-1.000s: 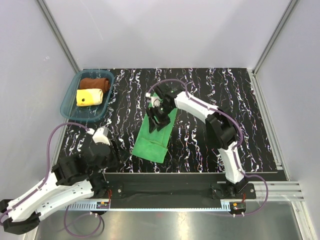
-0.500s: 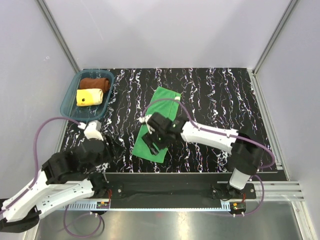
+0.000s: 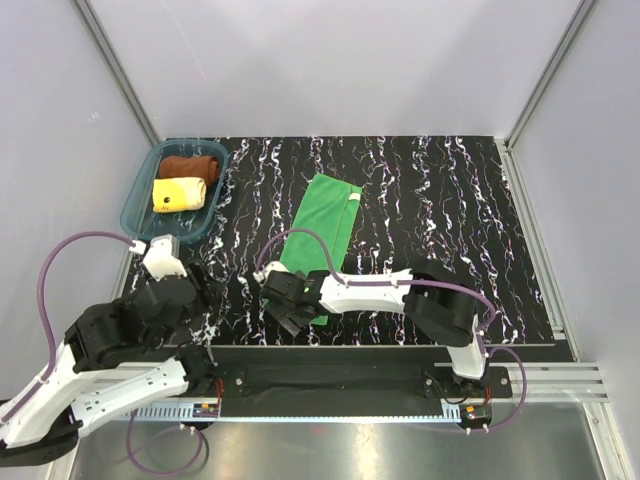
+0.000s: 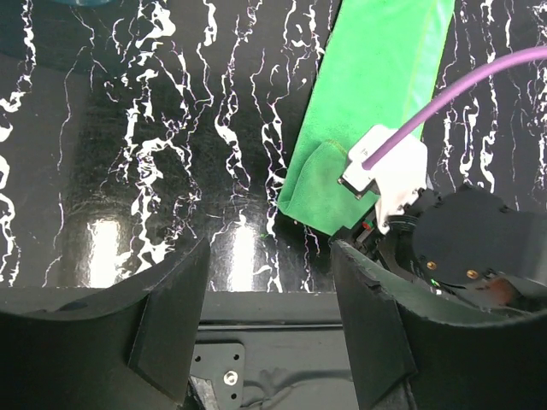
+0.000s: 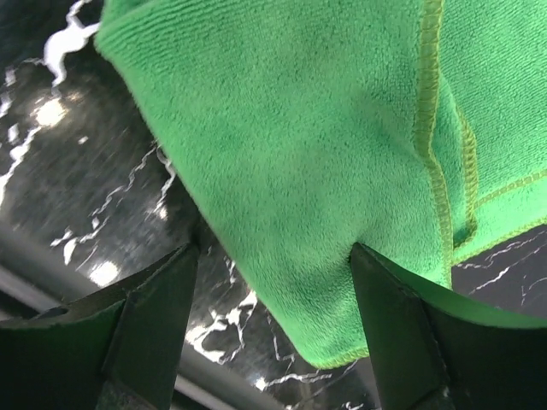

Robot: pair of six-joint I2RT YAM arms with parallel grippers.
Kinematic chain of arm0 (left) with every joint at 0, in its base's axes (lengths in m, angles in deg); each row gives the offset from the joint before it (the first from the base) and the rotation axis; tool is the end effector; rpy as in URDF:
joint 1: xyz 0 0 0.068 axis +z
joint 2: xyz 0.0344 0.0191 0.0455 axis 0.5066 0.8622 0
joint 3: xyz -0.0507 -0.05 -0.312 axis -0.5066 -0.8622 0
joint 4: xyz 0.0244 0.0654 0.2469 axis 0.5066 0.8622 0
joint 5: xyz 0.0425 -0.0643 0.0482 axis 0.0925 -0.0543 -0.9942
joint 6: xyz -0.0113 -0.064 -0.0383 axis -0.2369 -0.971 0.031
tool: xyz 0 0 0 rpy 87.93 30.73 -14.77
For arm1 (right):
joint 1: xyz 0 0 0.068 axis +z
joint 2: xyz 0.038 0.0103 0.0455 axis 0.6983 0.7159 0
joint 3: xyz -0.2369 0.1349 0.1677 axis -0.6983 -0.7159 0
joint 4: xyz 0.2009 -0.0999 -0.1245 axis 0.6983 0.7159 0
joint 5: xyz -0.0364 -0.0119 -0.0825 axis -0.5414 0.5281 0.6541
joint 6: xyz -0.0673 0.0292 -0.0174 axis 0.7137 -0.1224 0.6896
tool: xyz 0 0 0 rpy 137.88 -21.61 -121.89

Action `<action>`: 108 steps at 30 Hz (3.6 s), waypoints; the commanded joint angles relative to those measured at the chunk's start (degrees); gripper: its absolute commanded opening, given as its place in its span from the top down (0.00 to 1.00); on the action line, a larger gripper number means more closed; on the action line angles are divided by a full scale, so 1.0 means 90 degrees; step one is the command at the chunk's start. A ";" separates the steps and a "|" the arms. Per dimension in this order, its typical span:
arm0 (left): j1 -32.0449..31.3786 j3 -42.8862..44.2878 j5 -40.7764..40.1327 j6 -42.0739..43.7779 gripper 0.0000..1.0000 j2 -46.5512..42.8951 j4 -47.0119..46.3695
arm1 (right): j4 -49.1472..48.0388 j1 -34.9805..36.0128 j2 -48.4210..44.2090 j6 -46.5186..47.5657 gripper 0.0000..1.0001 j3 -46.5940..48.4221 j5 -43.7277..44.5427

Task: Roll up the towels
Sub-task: Roll the towel

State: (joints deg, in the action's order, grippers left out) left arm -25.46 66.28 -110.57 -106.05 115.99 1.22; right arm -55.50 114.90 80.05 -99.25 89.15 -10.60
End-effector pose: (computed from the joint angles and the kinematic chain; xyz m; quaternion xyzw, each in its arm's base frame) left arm 0.0412 0.0080 0.3479 -0.0987 0.8775 -0.1231 0.4529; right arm 0.1553 0.3958 0.1888 -0.4361 0.8686 0.0523 0.2292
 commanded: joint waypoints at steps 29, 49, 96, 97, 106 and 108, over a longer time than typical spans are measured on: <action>0.1735 -0.0952 0.1729 0.1536 0.19 0.0731 -0.2985 | -0.0922 -0.1399 -0.1270 -0.0654 0.79 -0.0993 -0.4386; 0.4053 -0.2740 0.6068 0.1557 0.24 0.1747 -0.6474 | -0.1733 -0.3001 0.0203 -0.0459 0.76 -0.0652 -0.8009; 0.3594 -0.5084 0.6966 0.0932 0.27 0.1609 -1.0008 | -0.0161 -0.3744 0.1688 0.0205 0.55 0.1311 -0.7152; 0.3594 -0.5094 0.6976 0.0922 0.27 0.1678 -1.0125 | -0.0161 -0.3754 0.1698 0.0195 0.55 0.1311 -0.7113; 0.3565 -0.5094 0.6284 0.1078 0.27 0.2857 -1.0721 | 0.0014 -0.3783 0.1660 0.0429 0.52 0.1526 -0.6722; 0.3565 -0.4987 0.6186 0.1098 0.27 0.3152 -1.0906 | 0.0277 -0.3783 0.1494 0.0566 0.49 0.1594 -0.6460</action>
State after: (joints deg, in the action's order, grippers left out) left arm 6.80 20.25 -50.81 -97.81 141.15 -90.47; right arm -55.89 81.30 95.88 -97.35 100.78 -73.09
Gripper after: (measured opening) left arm 0.732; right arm 0.496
